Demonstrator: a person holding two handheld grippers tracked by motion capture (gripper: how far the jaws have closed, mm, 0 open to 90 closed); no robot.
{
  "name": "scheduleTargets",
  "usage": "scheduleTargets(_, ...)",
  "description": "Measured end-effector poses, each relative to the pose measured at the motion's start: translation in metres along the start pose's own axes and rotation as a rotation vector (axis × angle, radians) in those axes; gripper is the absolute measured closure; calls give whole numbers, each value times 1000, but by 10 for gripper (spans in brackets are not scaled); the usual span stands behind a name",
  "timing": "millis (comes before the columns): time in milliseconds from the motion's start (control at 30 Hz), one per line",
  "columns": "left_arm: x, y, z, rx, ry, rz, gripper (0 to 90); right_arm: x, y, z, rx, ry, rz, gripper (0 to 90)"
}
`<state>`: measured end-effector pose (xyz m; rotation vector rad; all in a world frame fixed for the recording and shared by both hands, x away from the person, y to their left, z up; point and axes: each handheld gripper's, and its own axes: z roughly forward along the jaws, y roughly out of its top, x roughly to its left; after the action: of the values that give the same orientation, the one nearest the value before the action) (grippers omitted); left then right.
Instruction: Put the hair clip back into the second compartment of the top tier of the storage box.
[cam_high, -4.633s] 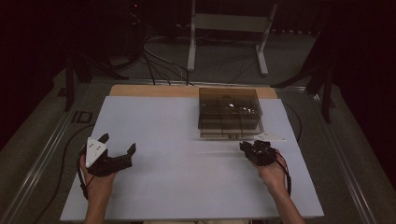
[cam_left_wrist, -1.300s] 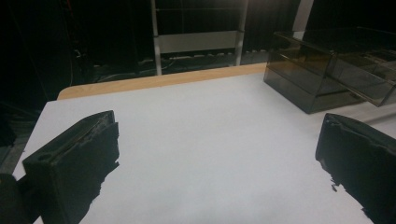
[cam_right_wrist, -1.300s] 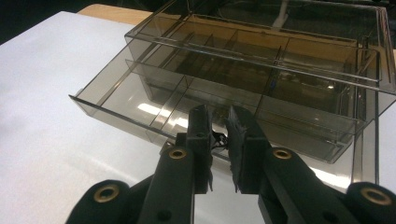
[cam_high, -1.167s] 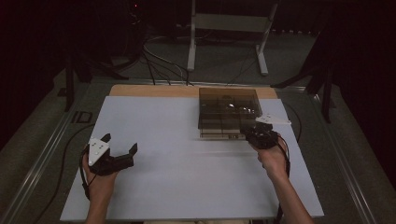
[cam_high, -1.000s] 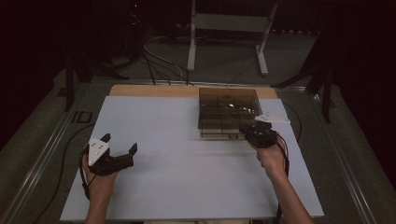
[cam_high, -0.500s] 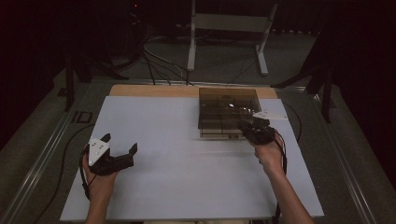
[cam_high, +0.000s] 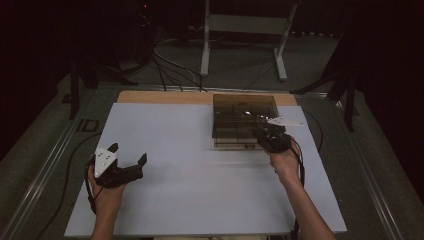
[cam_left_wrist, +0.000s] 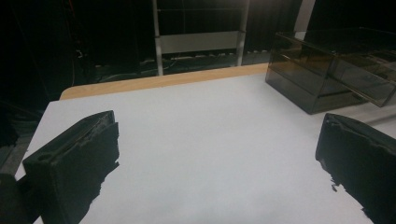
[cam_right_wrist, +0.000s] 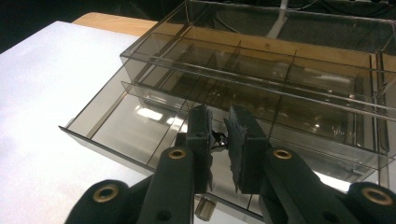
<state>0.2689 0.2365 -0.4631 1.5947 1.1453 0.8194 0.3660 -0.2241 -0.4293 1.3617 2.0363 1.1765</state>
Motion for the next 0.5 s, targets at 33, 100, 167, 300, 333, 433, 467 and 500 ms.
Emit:
scheduleTargets(33,0,0,0,1,0,1,3,0,0,1,1,0,0,796)
scheduleTargets(100,0,0,0,1,0,1,3,1,0,2,3,0,-1,795)
scheduleTargets(167,0,0,0,0,0,1,3,1,0,3,5,-1,-2,796)
scheduleTargets(300,0,0,0,3,0,1,3,2,1,7,13,-4,-5,795)
scheduleTargets(333,0,0,0,3,0,2,3,2,1,8,14,-3,-4,794)
scheduleTargets(433,0,0,0,4,-2,4,3,3,1,11,20,-4,-8,794)
scheduleTargets(467,0,0,1,6,-2,5,3,4,2,12,21,-4,-9,794)
scheduleTargets(500,0,0,1,5,-2,4,3,4,2,13,23,-6,-9,793)
